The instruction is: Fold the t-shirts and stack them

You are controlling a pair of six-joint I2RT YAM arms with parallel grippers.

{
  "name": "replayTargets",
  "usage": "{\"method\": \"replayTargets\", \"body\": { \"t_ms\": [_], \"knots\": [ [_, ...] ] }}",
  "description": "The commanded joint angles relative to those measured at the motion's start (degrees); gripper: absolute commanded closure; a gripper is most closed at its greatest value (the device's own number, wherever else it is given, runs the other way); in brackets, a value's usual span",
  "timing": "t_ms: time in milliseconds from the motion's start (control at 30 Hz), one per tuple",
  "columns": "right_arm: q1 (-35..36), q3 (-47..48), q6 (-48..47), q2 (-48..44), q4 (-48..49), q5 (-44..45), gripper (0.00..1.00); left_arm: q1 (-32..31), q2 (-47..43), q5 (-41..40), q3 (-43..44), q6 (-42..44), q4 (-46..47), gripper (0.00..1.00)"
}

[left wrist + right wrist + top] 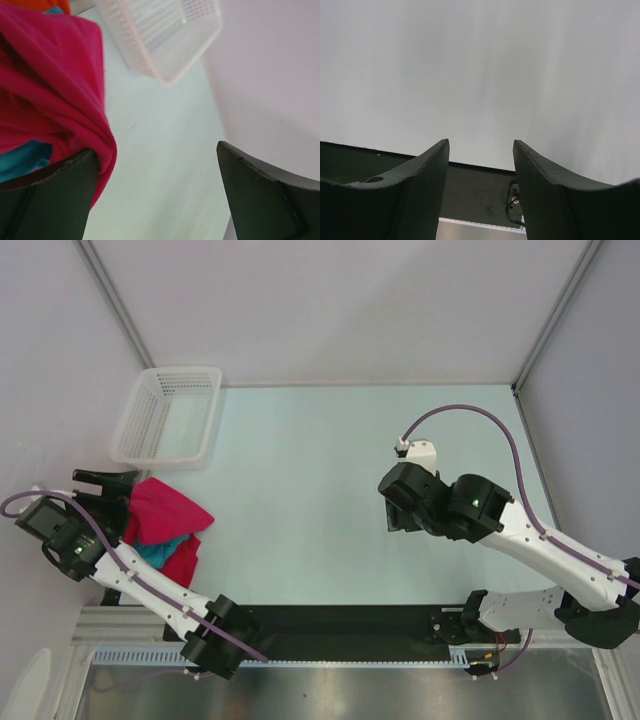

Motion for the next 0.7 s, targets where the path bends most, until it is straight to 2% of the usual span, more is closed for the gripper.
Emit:
{"method": "replayTargets", "body": {
  "t_ms": [0,233,500,567,667],
  "knots": [
    [-1.2,-0.3,-1.4,-0.9,2.1,-1.1,0.40,0.3,-3.4,9.1,1.3,-7.6,10.2,0.00],
    [-2.3,-1.0,-2.2,-0.6,3.4,-2.3,0.40,-2.0,-3.7,10.5,6.4,-11.4,12.3,0.00],
    [-3.5,-2.0,-2.7,-0.7,4.1,-3.2,0.40,-2.2,-5.3,11.3,5.2,-16.1,16.6,0.00],
    [-3.9,-2.0,-2.8,-0.6,4.2,-3.4,0.40,-2.2,-6.0,11.5,4.2,-18.4,20.4,0.01],
    [-4.3,-2.0,-3.1,-0.5,4.3,-3.6,0.41,-2.2,-9.0,9.2,-2.4,-26.0,30.0,0.00]
  ]
}}
